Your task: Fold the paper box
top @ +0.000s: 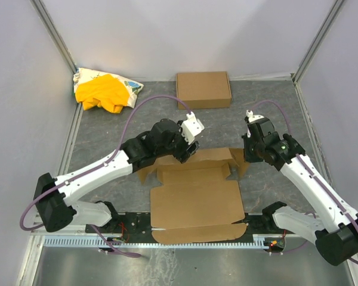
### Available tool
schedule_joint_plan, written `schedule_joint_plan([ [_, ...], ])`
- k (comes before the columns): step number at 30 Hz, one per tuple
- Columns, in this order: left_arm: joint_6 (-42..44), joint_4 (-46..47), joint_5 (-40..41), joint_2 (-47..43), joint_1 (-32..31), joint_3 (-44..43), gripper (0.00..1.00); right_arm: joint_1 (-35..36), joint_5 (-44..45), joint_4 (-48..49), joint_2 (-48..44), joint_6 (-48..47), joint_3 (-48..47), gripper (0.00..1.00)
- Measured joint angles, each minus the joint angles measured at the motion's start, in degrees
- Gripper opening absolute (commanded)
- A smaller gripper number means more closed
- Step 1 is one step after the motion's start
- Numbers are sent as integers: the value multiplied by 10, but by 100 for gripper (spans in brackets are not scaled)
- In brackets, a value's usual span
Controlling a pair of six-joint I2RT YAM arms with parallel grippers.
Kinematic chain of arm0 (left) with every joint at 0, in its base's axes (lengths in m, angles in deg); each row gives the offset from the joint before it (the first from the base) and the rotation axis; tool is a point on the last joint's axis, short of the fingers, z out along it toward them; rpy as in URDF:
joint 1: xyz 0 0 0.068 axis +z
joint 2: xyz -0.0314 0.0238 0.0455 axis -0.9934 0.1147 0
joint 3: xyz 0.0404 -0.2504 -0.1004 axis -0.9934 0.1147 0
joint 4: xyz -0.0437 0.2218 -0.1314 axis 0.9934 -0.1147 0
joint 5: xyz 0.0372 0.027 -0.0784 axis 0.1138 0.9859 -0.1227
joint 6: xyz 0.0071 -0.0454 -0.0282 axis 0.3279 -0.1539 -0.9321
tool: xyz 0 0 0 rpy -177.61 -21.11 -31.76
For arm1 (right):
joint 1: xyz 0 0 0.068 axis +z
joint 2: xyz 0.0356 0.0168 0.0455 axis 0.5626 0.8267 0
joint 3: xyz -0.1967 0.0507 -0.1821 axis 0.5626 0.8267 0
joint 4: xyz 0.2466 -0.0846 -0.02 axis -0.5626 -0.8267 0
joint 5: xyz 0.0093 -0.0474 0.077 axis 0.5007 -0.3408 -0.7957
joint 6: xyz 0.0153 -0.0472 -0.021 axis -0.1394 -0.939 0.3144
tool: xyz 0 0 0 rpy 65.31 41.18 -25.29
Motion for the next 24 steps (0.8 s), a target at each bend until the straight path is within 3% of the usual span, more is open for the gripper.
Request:
schedule_joint_plan([
  [24,0,66,-16,-46,0,73,66,0,-63,-62,45,-19,-56,1],
])
